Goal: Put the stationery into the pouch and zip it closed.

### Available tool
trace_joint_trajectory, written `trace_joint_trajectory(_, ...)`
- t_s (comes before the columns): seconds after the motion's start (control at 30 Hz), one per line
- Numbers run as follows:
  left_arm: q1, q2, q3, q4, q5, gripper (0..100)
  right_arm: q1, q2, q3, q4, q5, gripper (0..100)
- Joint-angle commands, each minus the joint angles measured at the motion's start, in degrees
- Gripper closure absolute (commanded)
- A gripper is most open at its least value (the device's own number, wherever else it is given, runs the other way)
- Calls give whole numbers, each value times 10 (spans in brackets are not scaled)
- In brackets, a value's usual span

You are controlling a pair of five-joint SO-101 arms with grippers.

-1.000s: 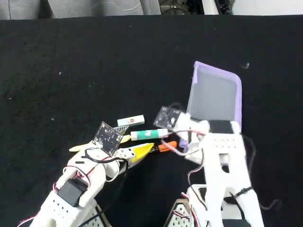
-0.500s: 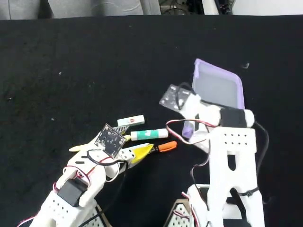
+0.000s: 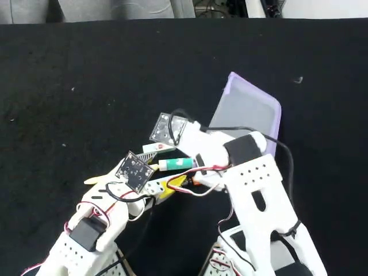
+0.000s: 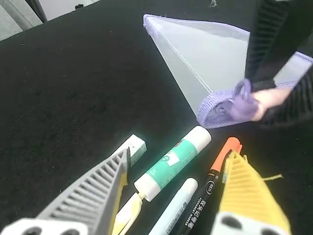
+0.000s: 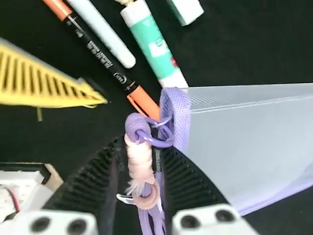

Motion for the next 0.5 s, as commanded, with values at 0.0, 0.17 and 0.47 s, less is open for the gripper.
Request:
trace_joint_trajectory(0.0, 0, -1, 14, -14, -6, 685, -14, -41, -65, 52, -8, 987)
trace_joint_trajectory(0.17, 0, -1, 14, -15, -6, 685, -70, -102, -103, 138, -9, 987)
trace_joint_trajectory(0.47, 0, -1, 14, -15, -7, 685, -144, -117, -51, 124, -54, 987)
